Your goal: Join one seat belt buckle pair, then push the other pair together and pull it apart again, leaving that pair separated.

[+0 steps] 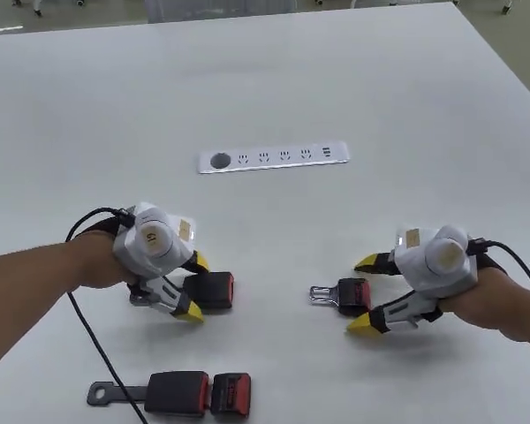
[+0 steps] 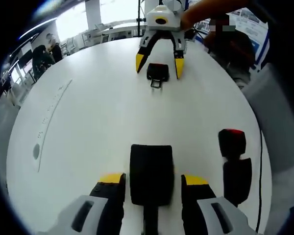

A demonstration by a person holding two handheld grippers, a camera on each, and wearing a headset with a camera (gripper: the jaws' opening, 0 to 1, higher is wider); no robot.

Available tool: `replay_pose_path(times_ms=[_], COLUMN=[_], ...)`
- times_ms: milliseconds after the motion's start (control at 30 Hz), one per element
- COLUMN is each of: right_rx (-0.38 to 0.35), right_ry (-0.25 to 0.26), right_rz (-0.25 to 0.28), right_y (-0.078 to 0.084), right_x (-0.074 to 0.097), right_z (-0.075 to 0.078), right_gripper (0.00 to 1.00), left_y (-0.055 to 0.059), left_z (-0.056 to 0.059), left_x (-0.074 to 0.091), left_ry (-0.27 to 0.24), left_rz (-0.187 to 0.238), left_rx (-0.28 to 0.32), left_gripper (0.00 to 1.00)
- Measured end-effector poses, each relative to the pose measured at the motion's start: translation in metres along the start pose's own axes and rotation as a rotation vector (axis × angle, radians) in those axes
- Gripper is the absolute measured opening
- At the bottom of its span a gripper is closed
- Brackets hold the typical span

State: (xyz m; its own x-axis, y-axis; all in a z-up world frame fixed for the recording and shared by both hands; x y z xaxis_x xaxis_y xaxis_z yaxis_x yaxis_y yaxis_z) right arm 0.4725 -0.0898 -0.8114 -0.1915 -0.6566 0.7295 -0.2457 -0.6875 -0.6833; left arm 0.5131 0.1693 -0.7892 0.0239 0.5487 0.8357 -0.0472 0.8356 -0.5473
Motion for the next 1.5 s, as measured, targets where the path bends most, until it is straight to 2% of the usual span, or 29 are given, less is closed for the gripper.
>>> replay_pose_path(times_ms=[33,67,100,133,200,233,267,333,367,400,467,533,600,633,700,767,833,867,933,967,1033,1100,1167,1267,1367,1500], right_rx=[-0.009,-0.039,-0.048,-0.052,-0.074,-0.102,-0.117,-0.145,-0.159,-0.169,-0.2,-0.23,-0.251,-0.262,-0.269,-0.286,-0.287,-0.286,-0.297,-0.287,-0.293,-0.298,-0.296,-0.313,-0.313,-0.29], right_ry=[0.01,0.043,0.05,0.068,0.099,0.119,0.138,0.189,0.214,0.236,0.275,0.31,0.342,0.355,0.386,0.398,0.414,0.415,0.42,0.431,0.434,0.44,0.448,0.465,0.478,0.489], right_rz=[0.008,0.024,0.031,0.041,0.061,0.085,0.106,0.144,0.151,0.158,0.2,0.225,0.257,0.271,0.289,0.311,0.325,0.327,0.336,0.346,0.356,0.362,0.36,0.381,0.392,0.395], right_y=[-0.002,-0.005,-0.006,-0.008,-0.013,-0.016,-0.019,-0.023,-0.024,-0.025,-0.031,-0.035,-0.041,-0.044,-0.05,-0.055,-0.058,-0.059,-0.061,-0.062,-0.063,-0.063,-0.06,-0.06,-0.057,-0.053], right_x=[0.001,0.002,0.003,0.004,0.007,0.009,0.009,0.012,0.014,0.015,0.018,0.021,0.024,0.027,0.031,0.035,0.037,0.038,0.04,0.042,0.044,0.046,0.049,0.055,0.061,0.07], right_z=[0.0,0.003,0.003,0.004,0.005,0.004,0.004,0.003,0.0,0.0,-0.004,-0.007,-0.013,-0.018,-0.027,-0.037,-0.046,-0.05,-0.062,-0.069,-0.079,-0.091,-0.104,-0.116,-0.13,-0.148], right_gripper=[0.62,0.64,0.69,0.73,0.75,0.77,0.79,0.86,0.86,0.86,0.88,0.9,0.93,0.94,0.95,0.96,0.97,0.97,0.98,0.98,0.99,1.0,1.0,1.0,1.0,1.0], left_y=[-0.003,-0.005,-0.006,-0.006,-0.005,-0.004,-0.003,-0.002,-0.001,0.0,-0.001,0.001,0.006,0.009,0.012,0.014,0.017,0.019,0.021,0.022,0.024,0.028,0.03,0.033,0.039,0.05], left_z=[-0.003,-0.006,-0.007,-0.009,-0.012,-0.013,-0.013,-0.01,-0.01,-0.008,-0.005,0.002,0.012,0.019,0.032,0.045,0.054,0.063,0.076,0.083,0.093,0.106,0.119,0.138,0.154,0.177], left_x=[0.003,0.006,0.009,0.013,0.021,0.022,0.026,0.032,0.035,0.042,0.051,0.06,0.068,0.072,0.079,0.088,0.091,0.094,0.102,0.107,0.112,0.117,0.122,0.132,0.14,0.145], left_ry=[-0.019,-0.042,-0.056,-0.085,-0.141,-0.153,-0.195,-0.242,-0.262,-0.301,-0.346,-0.384,-0.414,-0.442,-0.459,-0.506,-0.506,-0.513,-0.537,-0.553,-0.573,-0.586,-0.602,-0.64,-0.656,-0.661], left_rz=[0.029,0.044,0.056,0.071,0.102,0.106,0.116,0.157,0.172,0.199,0.249,0.299,0.313,0.323,0.352,0.384,0.392,0.39,0.411,0.436,0.448,0.442,0.453,0.478,0.507,0.513], left_rx=[0.022,0.044,0.065,0.099,0.147,0.156,0.193,0.286,0.309,0.329,0.363,0.443,0.463,0.492,0.514,0.526,0.548,0.556,0.558,0.578,0.574,0.576,0.575,0.553,0.565,0.581], left_gripper=[0.55,0.59,0.66,0.69,0.74,0.76,0.82,0.93,0.98,0.99,1.0,1.0,1.0,1.0,1.0,1.0,1.0,1.0,1.0,1.0,1.0,1.0,1.0,1.0,1.0,1.0])
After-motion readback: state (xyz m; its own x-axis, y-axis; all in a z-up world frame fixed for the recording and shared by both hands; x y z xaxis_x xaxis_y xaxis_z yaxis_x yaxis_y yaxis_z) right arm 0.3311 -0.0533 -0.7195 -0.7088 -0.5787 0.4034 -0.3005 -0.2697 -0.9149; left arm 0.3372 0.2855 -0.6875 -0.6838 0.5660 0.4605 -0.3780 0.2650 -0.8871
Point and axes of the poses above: the centre of the closed fingertips' face, and the gripper's own axes: x roughly backward along the fingers, z roughly to its right, y roughly out of its underside, the point moved 6 cm from there along x, roughly backward along the fingers
